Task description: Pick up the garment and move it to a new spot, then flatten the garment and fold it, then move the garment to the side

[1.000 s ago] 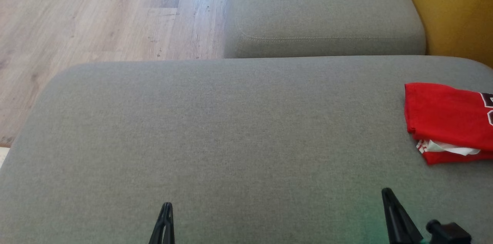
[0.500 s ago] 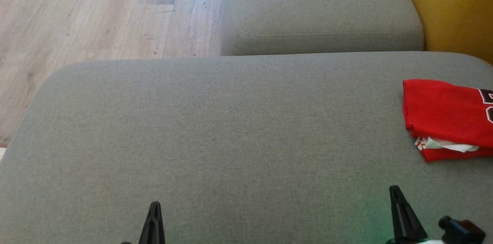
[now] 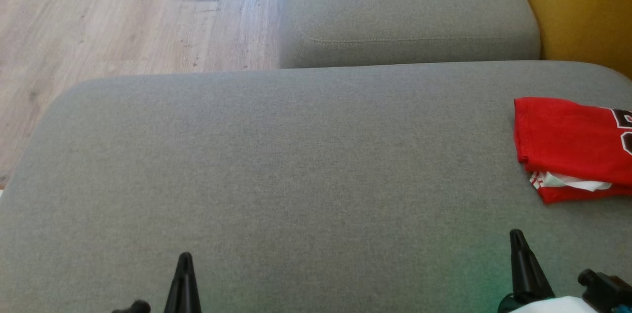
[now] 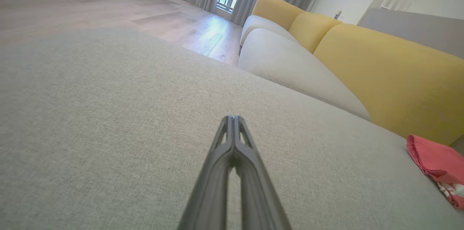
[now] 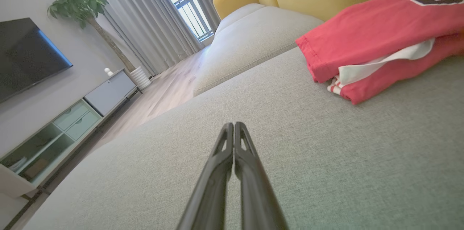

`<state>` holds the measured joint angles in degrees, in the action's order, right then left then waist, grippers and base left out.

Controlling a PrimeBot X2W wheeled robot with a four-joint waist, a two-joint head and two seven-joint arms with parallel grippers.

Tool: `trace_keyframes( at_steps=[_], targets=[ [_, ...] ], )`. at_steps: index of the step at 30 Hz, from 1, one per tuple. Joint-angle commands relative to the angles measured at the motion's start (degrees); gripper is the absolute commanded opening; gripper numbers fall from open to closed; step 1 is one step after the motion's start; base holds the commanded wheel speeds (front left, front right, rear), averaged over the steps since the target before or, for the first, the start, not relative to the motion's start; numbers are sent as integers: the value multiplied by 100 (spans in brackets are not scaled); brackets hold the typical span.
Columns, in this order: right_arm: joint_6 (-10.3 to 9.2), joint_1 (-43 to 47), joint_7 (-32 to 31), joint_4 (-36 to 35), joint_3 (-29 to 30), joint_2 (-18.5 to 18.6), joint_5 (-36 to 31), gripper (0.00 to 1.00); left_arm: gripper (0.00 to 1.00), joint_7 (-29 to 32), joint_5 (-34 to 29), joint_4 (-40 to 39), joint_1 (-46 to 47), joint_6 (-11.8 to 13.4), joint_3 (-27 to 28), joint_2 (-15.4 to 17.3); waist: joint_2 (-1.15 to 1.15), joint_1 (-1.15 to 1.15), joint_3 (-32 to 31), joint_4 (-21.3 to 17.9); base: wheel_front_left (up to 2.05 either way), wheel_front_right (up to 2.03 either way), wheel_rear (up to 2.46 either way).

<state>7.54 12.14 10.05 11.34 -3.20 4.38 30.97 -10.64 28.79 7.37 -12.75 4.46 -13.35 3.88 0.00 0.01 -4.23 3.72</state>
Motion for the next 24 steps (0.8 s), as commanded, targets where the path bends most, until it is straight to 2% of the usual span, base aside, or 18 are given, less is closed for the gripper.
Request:
trace_keyframes(
  at_steps=[1,24],
  targets=[
    [-1,-358,-29,-156,23,53,180,0,0,30,173,-129,340,-57,120,55,0,-1,7,-6,0,0,0],
    [-2,-706,-363,-59,182,54,1664,0,0,354,1735,44,703,-331,470,89,0,-1,111,-94,0,0,0]
  ],
)
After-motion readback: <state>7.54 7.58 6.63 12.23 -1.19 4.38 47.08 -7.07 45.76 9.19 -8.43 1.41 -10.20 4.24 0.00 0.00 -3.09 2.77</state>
